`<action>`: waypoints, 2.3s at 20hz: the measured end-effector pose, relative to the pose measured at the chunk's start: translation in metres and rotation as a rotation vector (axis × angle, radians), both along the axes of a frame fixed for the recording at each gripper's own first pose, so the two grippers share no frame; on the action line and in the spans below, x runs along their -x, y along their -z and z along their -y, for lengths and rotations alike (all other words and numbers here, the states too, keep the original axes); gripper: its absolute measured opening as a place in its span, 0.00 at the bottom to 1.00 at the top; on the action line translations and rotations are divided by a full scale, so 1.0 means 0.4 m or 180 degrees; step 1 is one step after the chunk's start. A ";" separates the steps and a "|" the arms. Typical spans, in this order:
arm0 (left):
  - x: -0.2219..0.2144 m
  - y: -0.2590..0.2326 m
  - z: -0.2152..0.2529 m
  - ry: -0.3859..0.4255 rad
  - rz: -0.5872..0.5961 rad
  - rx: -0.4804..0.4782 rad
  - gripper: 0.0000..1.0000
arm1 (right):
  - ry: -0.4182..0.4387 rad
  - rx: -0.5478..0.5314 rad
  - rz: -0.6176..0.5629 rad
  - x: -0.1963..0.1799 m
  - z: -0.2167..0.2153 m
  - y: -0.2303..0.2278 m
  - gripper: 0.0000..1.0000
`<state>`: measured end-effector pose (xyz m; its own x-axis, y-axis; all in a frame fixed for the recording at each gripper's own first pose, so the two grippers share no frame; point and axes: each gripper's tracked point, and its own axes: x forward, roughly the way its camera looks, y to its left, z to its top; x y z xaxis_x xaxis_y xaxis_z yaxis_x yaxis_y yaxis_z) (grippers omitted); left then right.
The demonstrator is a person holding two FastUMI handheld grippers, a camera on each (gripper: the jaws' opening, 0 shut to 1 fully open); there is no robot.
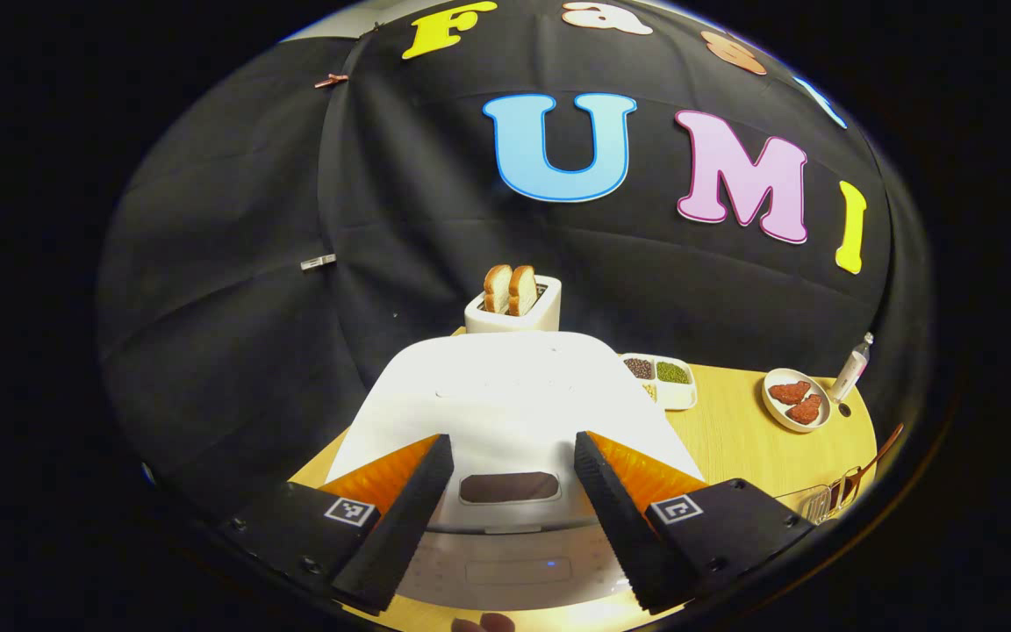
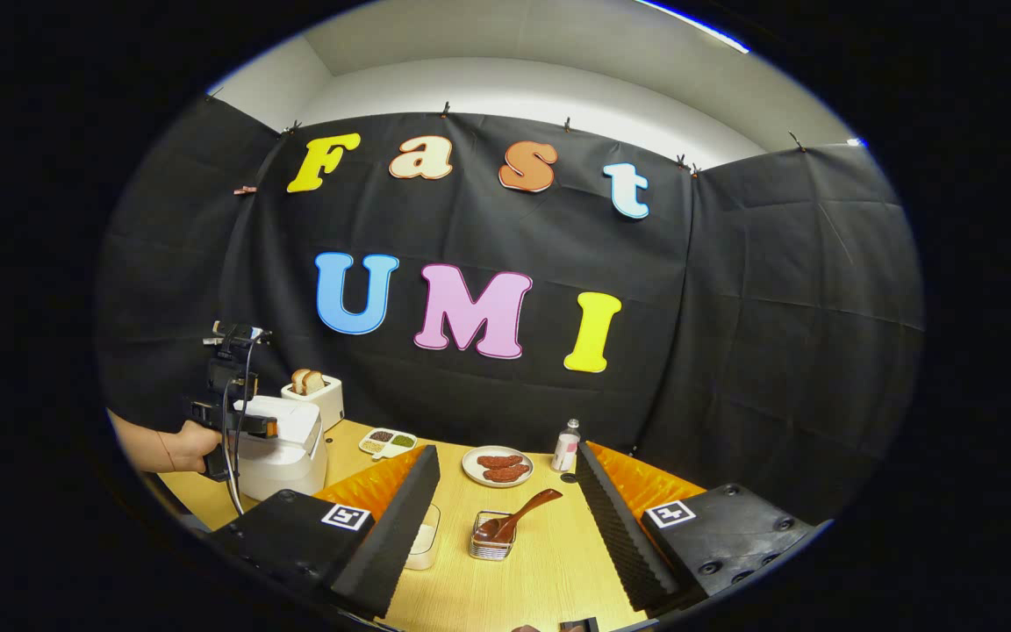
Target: Close the left gripper, press the button to open the rice cooker; take a wooden spoon from the chopstick holder with the right hand, scoop a spoonful of rice and pour it into the rice cooker, then put the wooden spoon back into the chopstick holder.
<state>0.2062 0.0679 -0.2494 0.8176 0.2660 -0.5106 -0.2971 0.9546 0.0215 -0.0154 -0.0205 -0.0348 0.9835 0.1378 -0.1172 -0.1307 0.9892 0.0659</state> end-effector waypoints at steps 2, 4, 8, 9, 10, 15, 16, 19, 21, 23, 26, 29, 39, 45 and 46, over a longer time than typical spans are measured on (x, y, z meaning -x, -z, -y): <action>0.007 0.019 0.002 -0.0011 -0.0055 0.0007 0.99 | -0.0005 0.0001 -0.0017 -0.007 -0.003 0.003 0.98; 0.009 0.033 0.004 -0.0011 -0.0098 0.0016 0.99 | -0.0014 -0.0020 -0.0026 -0.017 -0.012 0.005 0.98; 0.010 0.039 0.004 0.0009 -0.0115 0.0008 1.00 | -0.0057 -0.0016 -0.0005 -0.030 -0.034 0.001 0.98; 0.010 0.040 0.005 0.0016 -0.0130 0.0006 1.00 | -0.0072 -0.0016 -0.0006 -0.030 -0.039 0.005 0.98; 0.008 0.041 0.006 0.0027 -0.0146 0.0005 1.00 | -0.0080 -0.0021 -0.0010 -0.031 -0.044 0.006 0.98; -0.001 0.035 0.003 0.0148 -0.0074 -0.0041 1.00 | -0.0100 -0.0090 -0.0054 -0.026 -0.049 0.016 0.98; -0.004 0.028 0.000 0.0160 -0.0039 -0.0020 0.99 | -0.0103 -0.0117 -0.0073 -0.023 -0.049 0.019 0.98; -0.003 0.031 -0.003 0.0239 -0.0034 -0.0009 0.99 | -0.0077 -0.0164 -0.0100 -0.015 -0.039 0.021 0.98; -0.002 0.023 -0.012 0.0239 -0.0007 0.0007 0.98 | -0.0066 -0.0153 -0.0106 -0.006 -0.034 0.023 0.98; 0.001 0.011 -0.015 0.0236 0.0036 0.0010 0.96 | -0.0060 -0.0135 -0.0112 0.004 -0.027 0.028 0.98; 0.005 -0.020 -0.004 0.0310 0.0154 0.0058 0.94 | -0.0047 -0.0100 -0.0125 0.014 -0.018 0.033 0.98; 0.018 -0.069 0.007 0.0386 0.0317 0.0094 0.94 | -0.0033 -0.0121 -0.0141 0.020 -0.016 0.037 0.98; 0.182 -0.344 0.077 0.0863 0.1081 -0.0034 0.94 | -0.0109 -0.0145 -0.0029 0.010 -0.076 0.003 0.98; 0.334 -0.435 0.139 0.1105 0.1346 -0.0025 0.94 | -0.0123 -0.0197 0.0070 -0.013 -0.110 -0.031 0.98; 0.359 -0.451 0.145 0.1130 0.1377 0.0005 0.94 | -0.0115 -0.0207 0.0091 -0.016 -0.112 -0.037 0.98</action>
<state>0.0624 0.0098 -0.0690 0.9920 -0.0643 -0.1089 0.0611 0.9976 -0.0324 -0.0090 0.0242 -0.0199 0.9805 0.1797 -0.0790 -0.1691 0.9776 0.1255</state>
